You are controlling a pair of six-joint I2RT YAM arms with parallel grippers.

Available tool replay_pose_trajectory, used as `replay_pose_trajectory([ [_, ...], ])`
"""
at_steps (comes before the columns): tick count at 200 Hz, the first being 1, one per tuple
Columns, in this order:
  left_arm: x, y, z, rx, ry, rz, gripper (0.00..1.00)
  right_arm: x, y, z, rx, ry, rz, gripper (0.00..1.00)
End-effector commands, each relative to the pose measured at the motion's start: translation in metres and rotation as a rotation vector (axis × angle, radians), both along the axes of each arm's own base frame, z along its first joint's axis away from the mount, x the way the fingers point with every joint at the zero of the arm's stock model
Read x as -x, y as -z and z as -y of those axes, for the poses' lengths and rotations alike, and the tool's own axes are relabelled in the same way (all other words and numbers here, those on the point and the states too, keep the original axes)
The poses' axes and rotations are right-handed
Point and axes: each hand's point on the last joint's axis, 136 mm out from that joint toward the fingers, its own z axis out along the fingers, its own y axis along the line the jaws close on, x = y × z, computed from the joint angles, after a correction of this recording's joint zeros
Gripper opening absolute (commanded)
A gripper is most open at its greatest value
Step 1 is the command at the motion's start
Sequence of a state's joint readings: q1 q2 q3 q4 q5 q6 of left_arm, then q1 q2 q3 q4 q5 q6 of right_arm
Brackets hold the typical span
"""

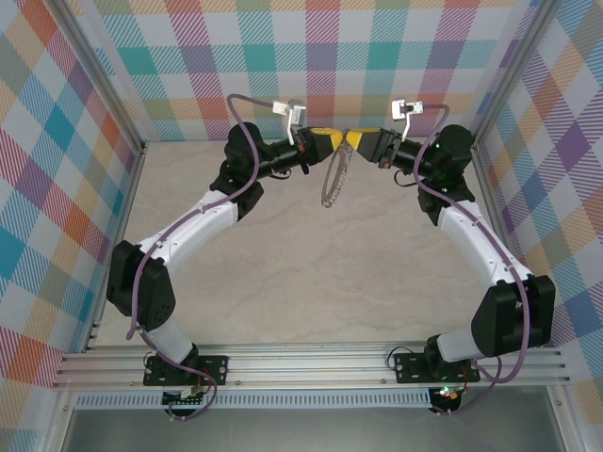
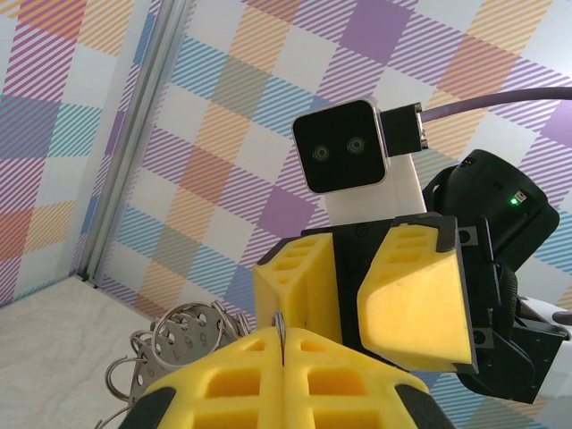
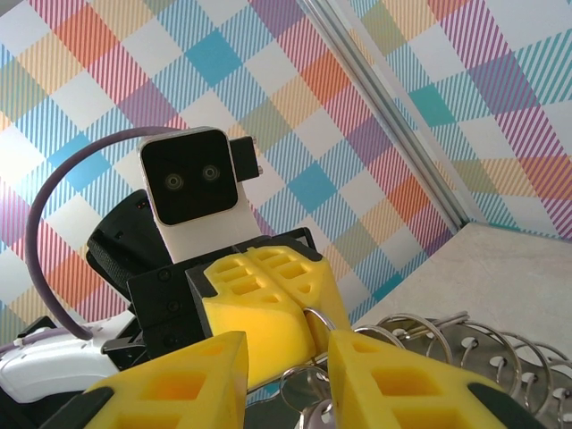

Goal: Put the keys on the keyring

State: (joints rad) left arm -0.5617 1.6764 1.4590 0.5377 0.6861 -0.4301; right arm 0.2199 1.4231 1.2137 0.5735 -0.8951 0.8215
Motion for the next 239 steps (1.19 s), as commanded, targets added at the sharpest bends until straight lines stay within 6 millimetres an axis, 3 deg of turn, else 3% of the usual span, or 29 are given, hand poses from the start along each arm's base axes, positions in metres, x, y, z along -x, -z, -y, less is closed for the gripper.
replay_pose_trajectory([
  [1, 0.011, -0.029, -0.003, 0.054, 0.004, 0.091, 0.0, 0.004, -0.008, 0.003, 0.007, 0.026, 0.048, 0.31],
  [69, 0.012, -0.028, -0.004, 0.048, 0.002, 0.096, 0.0, 0.001, -0.007, 0.011, 0.004, 0.073, 0.049, 0.31],
  [239, 0.01, -0.028, -0.003, 0.056, 0.008, 0.093, 0.0, -0.006, -0.003, 0.002, 0.0, 0.014, 0.03, 0.3],
])
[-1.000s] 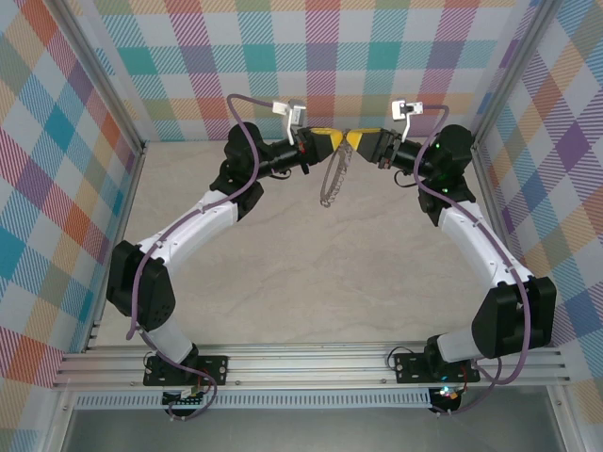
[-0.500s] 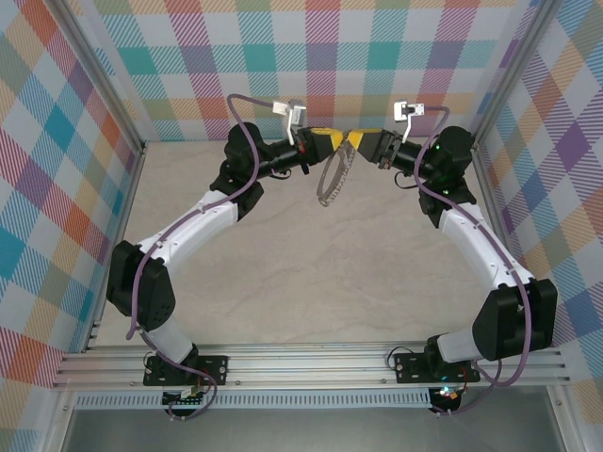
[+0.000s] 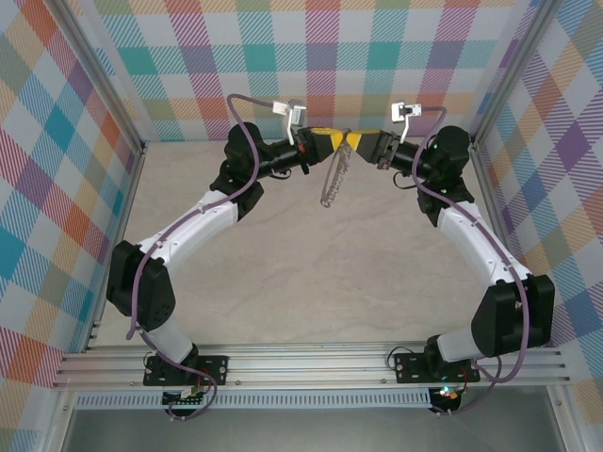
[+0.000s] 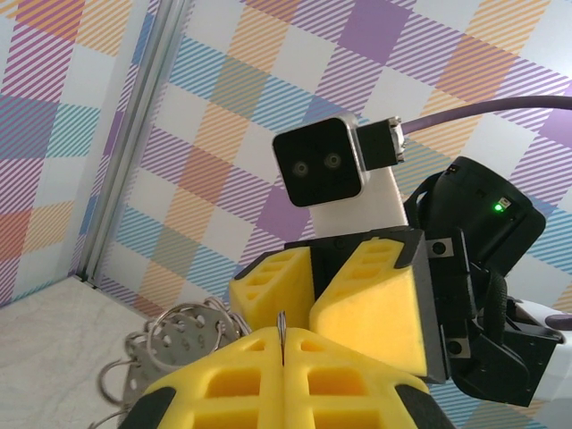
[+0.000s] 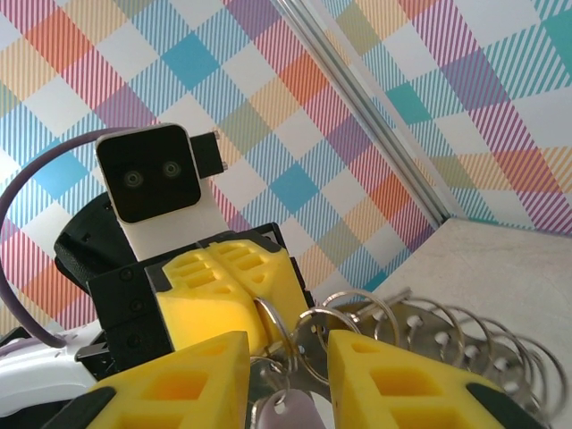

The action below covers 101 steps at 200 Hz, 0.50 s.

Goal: Put the keys on the keyring

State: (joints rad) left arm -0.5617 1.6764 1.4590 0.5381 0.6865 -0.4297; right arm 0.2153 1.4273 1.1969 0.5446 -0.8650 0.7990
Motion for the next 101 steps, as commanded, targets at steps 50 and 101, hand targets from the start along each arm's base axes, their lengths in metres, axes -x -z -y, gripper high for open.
replay_pose_trajectory([
  [50, 0.009, -0.0258, -0.0018, 0.054, 0.008, 0.086, 0.0, 0.0035, -0.0189, -0.0012, -0.015, -0.029, 0.072, 0.27],
  [101, 0.007, -0.0231, -0.0006, 0.054, 0.008, 0.078, 0.0, 0.0067, -0.0242, -0.0021, -0.019, -0.035, 0.084, 0.24],
])
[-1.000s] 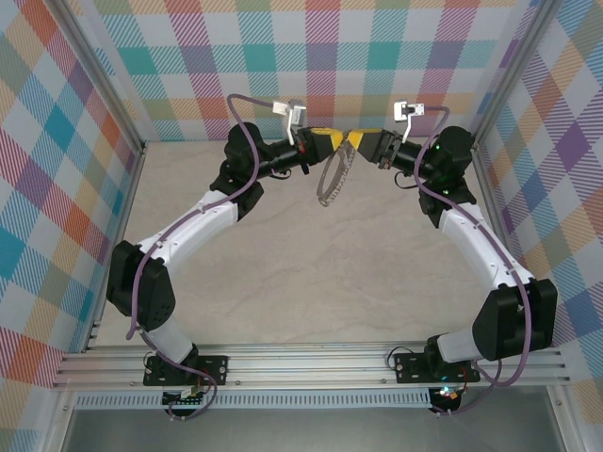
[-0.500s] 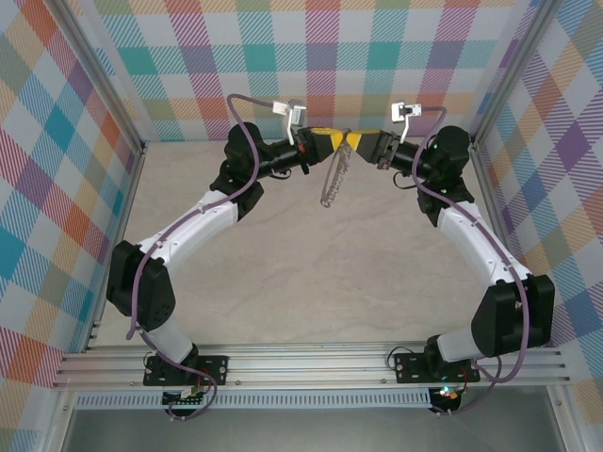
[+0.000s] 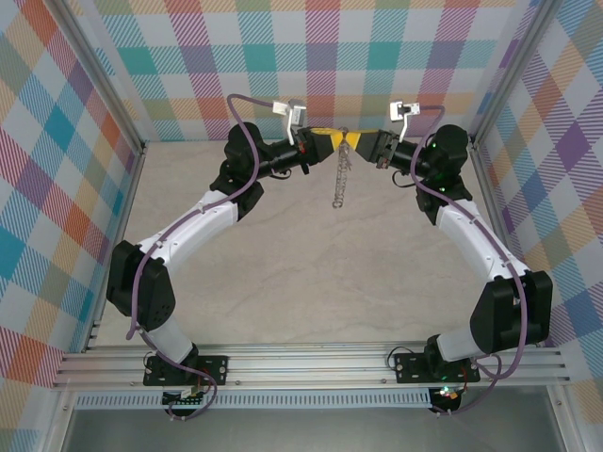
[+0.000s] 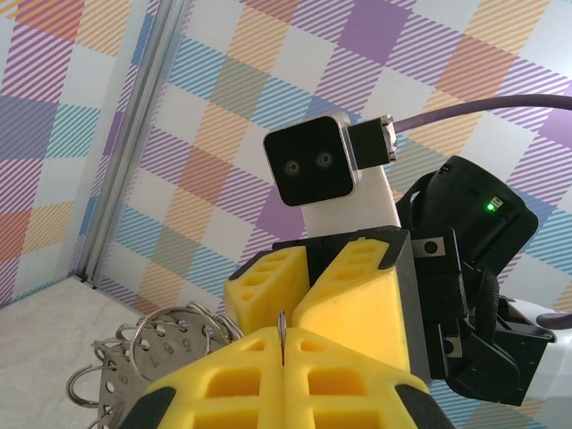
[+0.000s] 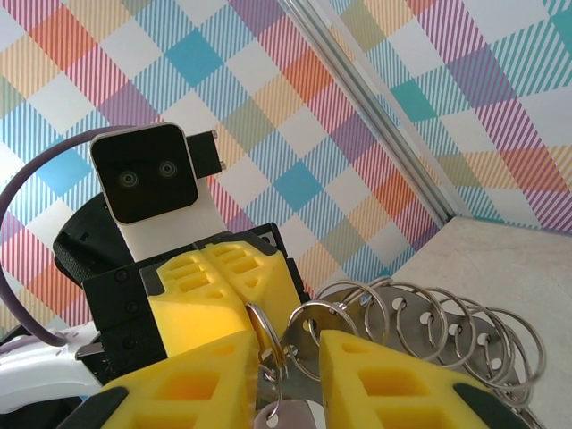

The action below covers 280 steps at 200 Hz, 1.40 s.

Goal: Put the keys on the keyring

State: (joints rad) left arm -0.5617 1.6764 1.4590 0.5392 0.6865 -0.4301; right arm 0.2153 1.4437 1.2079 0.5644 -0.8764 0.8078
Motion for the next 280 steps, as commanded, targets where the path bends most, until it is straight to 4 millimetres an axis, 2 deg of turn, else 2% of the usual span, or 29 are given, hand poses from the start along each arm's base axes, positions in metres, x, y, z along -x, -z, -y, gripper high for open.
replay_pose_trajectory([
  [1, 0.007, -0.0225, -0.0003, 0.053, 0.009, 0.076, 0.0, 0.0086, -0.0228, -0.0006, -0.015, -0.023, 0.077, 0.24],
  [99, 0.006, -0.0214, 0.0044, 0.051, 0.026, 0.067, 0.0, 0.0098, -0.0262, -0.0032, -0.005, -0.035, 0.084, 0.0],
  [163, 0.0072, -0.0225, 0.0055, 0.048, 0.032, 0.065, 0.0, 0.0121, -0.0253, -0.0034, 0.014, -0.041, 0.09, 0.0],
  [172, 0.0076, -0.0231, 0.006, 0.049, 0.033, 0.067, 0.0, 0.0112, -0.0245, -0.0039, 0.014, -0.039, 0.085, 0.08],
  [192, 0.0075, -0.0232, 0.0058, 0.05, 0.033, 0.067, 0.0, 0.0107, -0.0236, -0.004, 0.013, -0.04, 0.08, 0.14],
  [227, 0.0084, -0.0233, 0.0066, 0.049, 0.036, 0.068, 0.0, 0.0097, -0.0238, -0.0041, 0.012, -0.041, 0.08, 0.16],
  [246, 0.0085, -0.0227, 0.0073, 0.048, 0.037, 0.067, 0.0, 0.0096, -0.0234, -0.0044, 0.011, -0.044, 0.08, 0.11],
  [259, 0.0081, -0.0221, 0.0072, 0.048, 0.038, 0.066, 0.0, 0.0097, -0.024, -0.0044, 0.011, -0.045, 0.082, 0.0],
  [280, 0.0067, -0.0213, 0.0079, 0.046, 0.035, 0.062, 0.0, 0.0098, -0.0228, -0.0048, 0.02, -0.046, 0.086, 0.0],
])
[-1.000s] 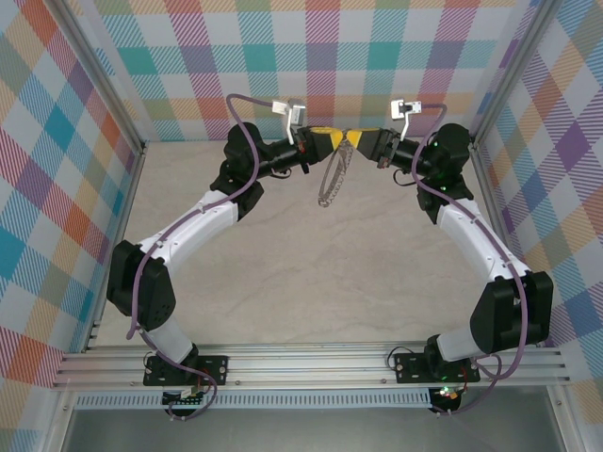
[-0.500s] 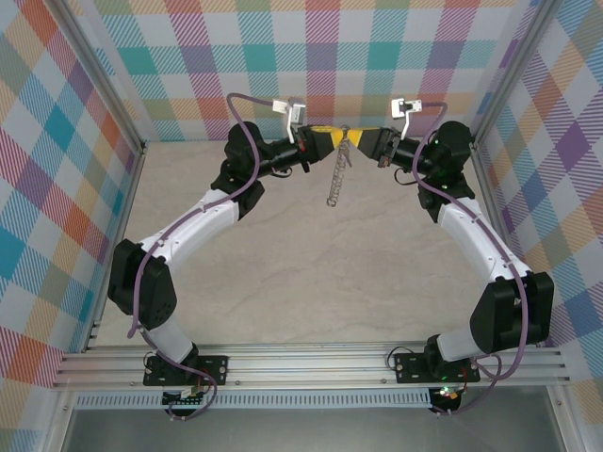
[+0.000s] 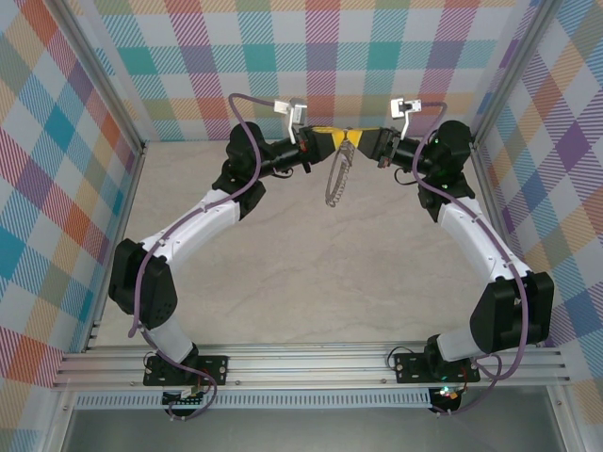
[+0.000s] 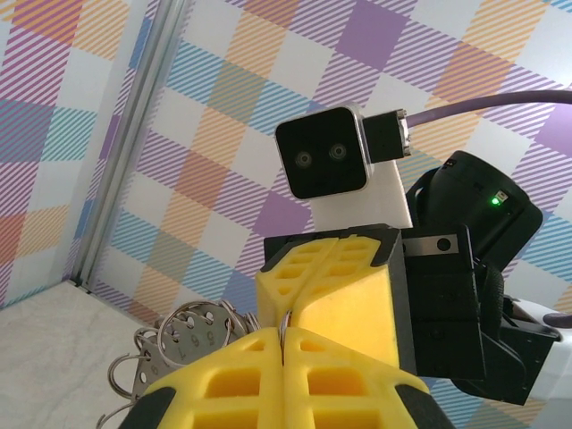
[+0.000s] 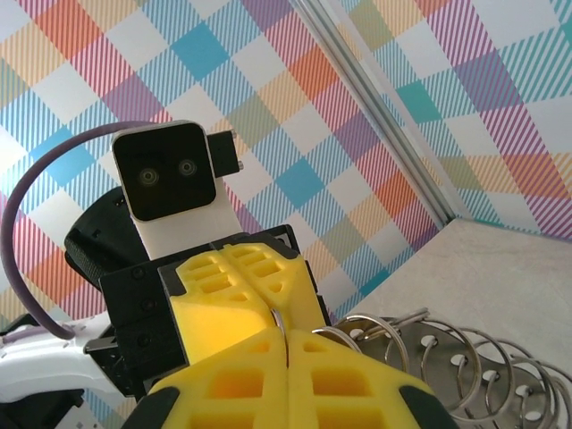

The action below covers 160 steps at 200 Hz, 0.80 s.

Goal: Put the keys on the keyring

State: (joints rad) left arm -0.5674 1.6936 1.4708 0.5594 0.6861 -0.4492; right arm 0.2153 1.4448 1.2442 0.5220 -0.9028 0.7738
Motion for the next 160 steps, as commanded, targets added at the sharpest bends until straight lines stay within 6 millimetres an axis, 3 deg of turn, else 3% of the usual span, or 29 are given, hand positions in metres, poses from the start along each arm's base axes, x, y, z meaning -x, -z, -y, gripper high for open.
replay_pose_trajectory([
  [1, 0.008, -0.02, 0.004, 0.032, 0.025, 0.066, 0.0, 0.006, -0.015, -0.003, 0.002, -0.025, 0.059, 0.0],
  [24, 0.005, -0.017, 0.004, 0.004, 0.008, 0.06, 0.01, 0.006, -0.01, -0.003, 0.045, -0.016, 0.065, 0.0],
  [48, 0.003, -0.014, -0.001, -0.05, -0.025, 0.07, 0.2, 0.009, -0.003, -0.002, 0.125, -0.026, 0.084, 0.0],
  [76, 0.008, -0.012, -0.009, -0.123, -0.01, 0.082, 0.32, 0.016, 0.011, -0.003, 0.249, -0.07, 0.109, 0.0],
  [160, 0.005, 0.009, -0.035, -0.317, 0.037, 0.115, 0.36, 0.031, 0.025, 0.004, 0.473, -0.11, 0.184, 0.0],
])
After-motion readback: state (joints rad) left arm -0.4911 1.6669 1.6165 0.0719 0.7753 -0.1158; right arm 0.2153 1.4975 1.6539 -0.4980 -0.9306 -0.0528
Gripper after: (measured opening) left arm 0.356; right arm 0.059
